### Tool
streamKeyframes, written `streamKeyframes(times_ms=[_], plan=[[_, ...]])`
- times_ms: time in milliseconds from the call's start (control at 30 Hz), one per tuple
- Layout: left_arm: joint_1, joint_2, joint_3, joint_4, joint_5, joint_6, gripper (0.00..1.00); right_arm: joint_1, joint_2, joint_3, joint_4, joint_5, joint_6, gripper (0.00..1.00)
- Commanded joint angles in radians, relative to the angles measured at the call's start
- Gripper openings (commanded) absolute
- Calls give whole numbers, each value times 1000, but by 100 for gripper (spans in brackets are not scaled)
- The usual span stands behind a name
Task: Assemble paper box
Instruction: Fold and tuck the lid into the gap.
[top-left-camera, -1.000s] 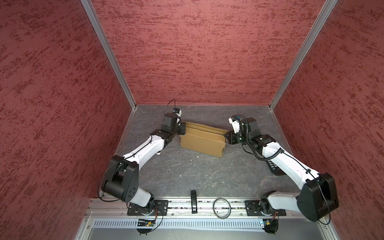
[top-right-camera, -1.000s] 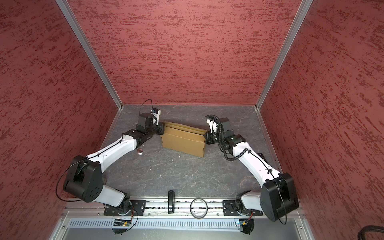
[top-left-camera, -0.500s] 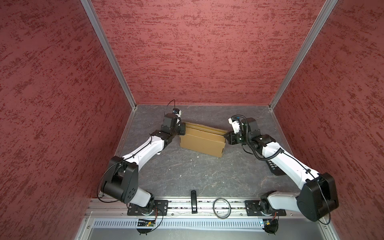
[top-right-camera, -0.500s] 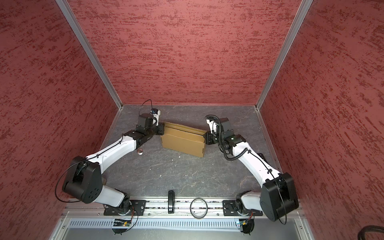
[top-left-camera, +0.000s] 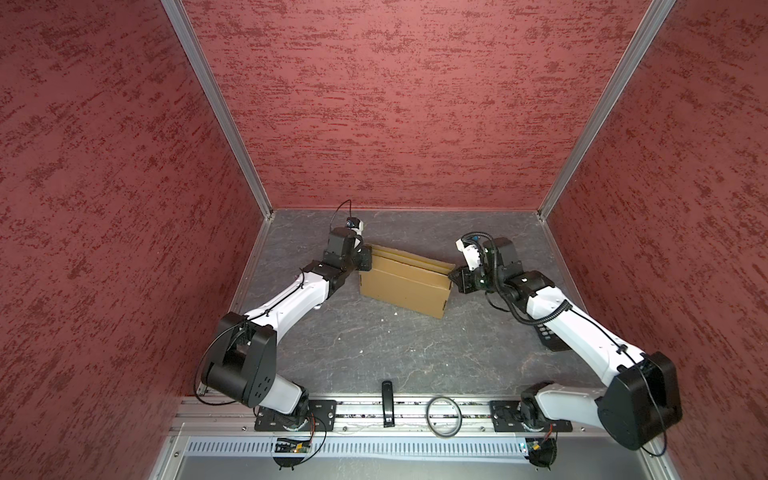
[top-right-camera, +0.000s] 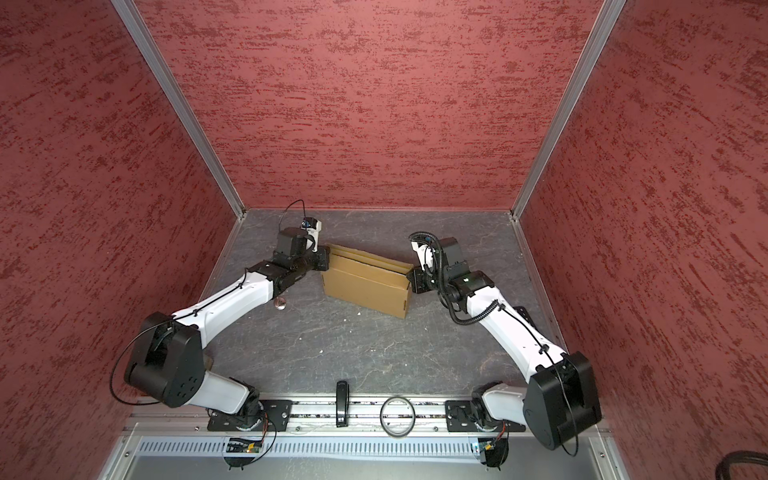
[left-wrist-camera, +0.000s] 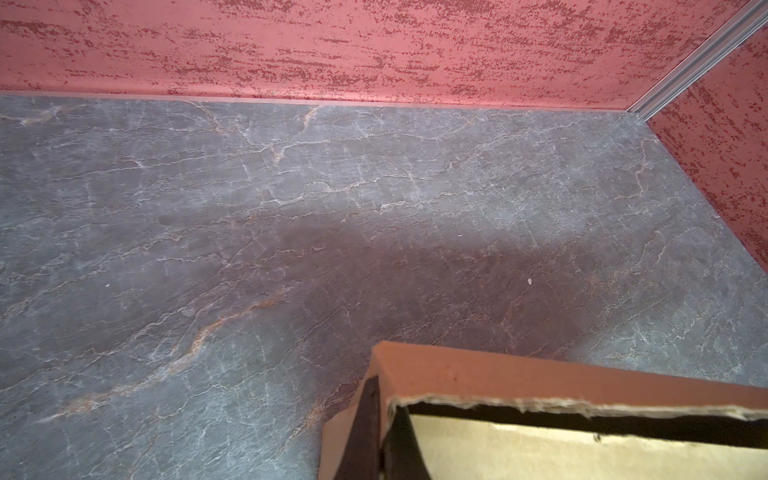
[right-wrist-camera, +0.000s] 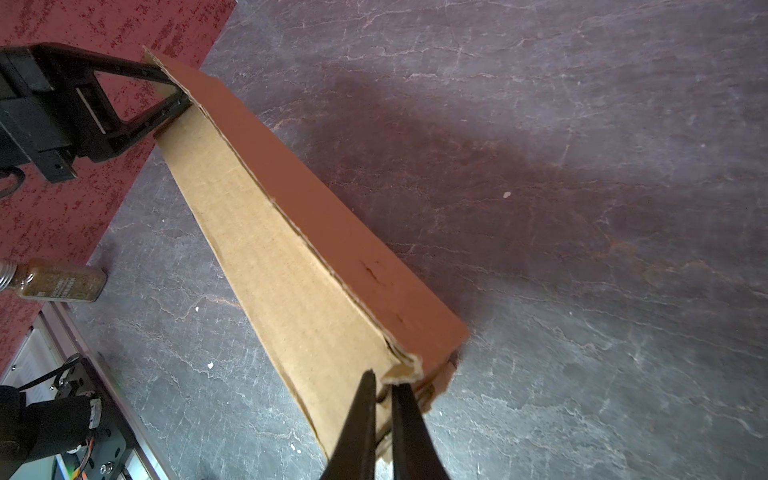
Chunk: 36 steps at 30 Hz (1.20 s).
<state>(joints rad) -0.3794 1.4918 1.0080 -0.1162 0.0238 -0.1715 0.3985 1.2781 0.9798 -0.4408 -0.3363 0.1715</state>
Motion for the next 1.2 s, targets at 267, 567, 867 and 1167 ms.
streamKeyframes(times_ms=[267,567,867,1167], plan=[[-24,11,-44,-79,25,-15,2,16,-63,-48,2,-48,-41,12],[-24,-6,-72,-63,0,-28,2,16,-74,-59,-19,-61,-58,12],[-22,-7,-98,-38,-25,-42,1,16,-110,-73,-41,-107,-84,13],[-22,-5,-108,-19,-41,-51,0,16,-111,-92,-50,-115,-81,18]])
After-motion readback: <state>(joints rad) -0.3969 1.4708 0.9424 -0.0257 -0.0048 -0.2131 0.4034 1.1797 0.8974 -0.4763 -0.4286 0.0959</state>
